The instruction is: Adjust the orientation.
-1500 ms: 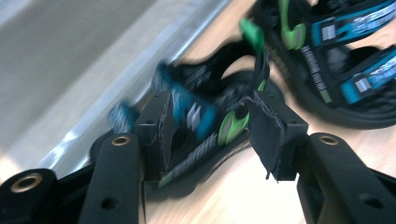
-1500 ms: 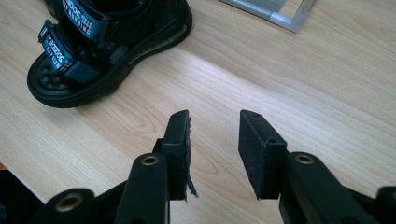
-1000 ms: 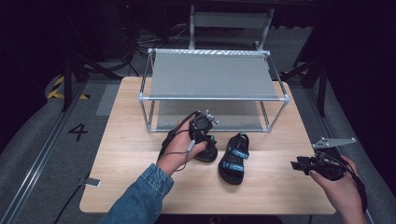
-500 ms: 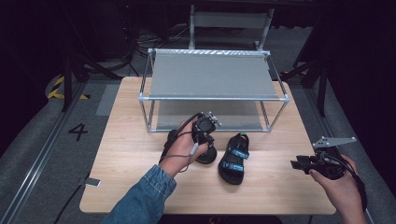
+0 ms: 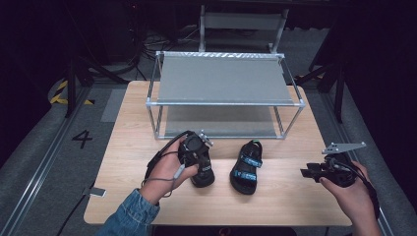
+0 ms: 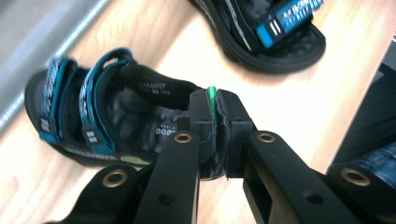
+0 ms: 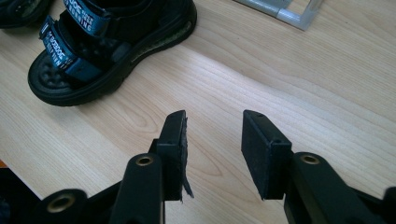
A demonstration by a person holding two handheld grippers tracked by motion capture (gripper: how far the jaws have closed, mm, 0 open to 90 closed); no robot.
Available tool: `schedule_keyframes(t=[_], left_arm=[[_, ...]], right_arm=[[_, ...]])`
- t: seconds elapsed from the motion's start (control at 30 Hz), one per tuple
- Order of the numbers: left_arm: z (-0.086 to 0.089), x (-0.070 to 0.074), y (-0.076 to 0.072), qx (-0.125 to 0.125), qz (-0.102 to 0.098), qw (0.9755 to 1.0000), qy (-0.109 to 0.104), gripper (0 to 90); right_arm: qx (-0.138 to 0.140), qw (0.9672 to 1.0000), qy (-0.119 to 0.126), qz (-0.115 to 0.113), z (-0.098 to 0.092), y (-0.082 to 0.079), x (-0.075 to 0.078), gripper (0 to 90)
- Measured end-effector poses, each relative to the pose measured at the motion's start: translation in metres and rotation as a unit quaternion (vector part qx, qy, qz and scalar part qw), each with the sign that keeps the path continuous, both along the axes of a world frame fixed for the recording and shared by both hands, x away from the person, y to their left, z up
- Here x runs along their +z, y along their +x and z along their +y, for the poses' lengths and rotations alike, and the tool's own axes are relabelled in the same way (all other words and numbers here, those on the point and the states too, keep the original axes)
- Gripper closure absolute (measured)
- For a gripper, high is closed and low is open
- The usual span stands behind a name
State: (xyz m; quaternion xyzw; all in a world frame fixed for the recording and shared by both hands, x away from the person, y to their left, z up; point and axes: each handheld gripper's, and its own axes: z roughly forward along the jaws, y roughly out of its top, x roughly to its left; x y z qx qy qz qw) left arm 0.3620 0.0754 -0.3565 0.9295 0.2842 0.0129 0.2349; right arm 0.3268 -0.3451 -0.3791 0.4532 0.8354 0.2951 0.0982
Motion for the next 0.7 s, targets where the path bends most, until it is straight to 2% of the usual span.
schedule_keyframes(t=[0.2, 0.3, 0.33, 0.37, 0.4, 0.43, 0.53, 0.6, 0.7], left_arm=[[0.004, -0.008, -0.004, -0.006, 0.013, 0.9999, 0.006, 84.5], [0.005, -0.009, -0.004, 0.000, 0.004, 1.0000, 0.000, 72.7], [0.005, -0.008, -0.003, 0.000, -0.007, 1.0000, -0.006, 64.9], [0.006, -0.007, -0.002, 0.005, -0.014, 0.9998, -0.013, 64.9], [0.008, -0.006, -0.001, 0.014, -0.022, 0.9994, -0.024, 55.5], [0.009, -0.005, 0.002, 0.021, -0.035, 0.9987, -0.030, 55.5], [0.013, -0.007, 0.010, 0.048, -0.066, 0.9966, -0.011, 41.0], [0.015, -0.012, 0.016, 0.056, -0.059, 0.9967, 0.006, 39.8], [0.014, -0.023, 0.022, 0.057, -0.047, 0.9971, 0.019, 39.1]], right_arm=[[0.002, 1.0000, -0.001, 0.003, 0.000, 0.000, -0.001, 61.0], [-0.001, 1.0000, 0.000, 0.005, -0.001, -0.001, -0.002, 60.6], [-0.002, 1.0000, 0.001, 0.006, -0.001, -0.001, -0.002, 60.4], [-0.002, 1.0000, 0.001, 0.006, -0.001, -0.001, -0.002, 60.4], [-0.003, 1.0000, 0.003, 0.005, -0.001, -0.001, -0.004, 60.1], [-0.003, 1.0000, 0.003, 0.005, -0.001, -0.001, -0.004, 60.1], [-0.003, 1.0000, 0.001, 0.008, -0.001, -0.001, -0.005, 59.4], [-0.004, 1.0000, 0.001, 0.008, -0.001, -0.001, -0.006, 59.0], [-0.004, 1.0000, 0.001, 0.008, -0.001, -0.001, -0.006, 58.7]])
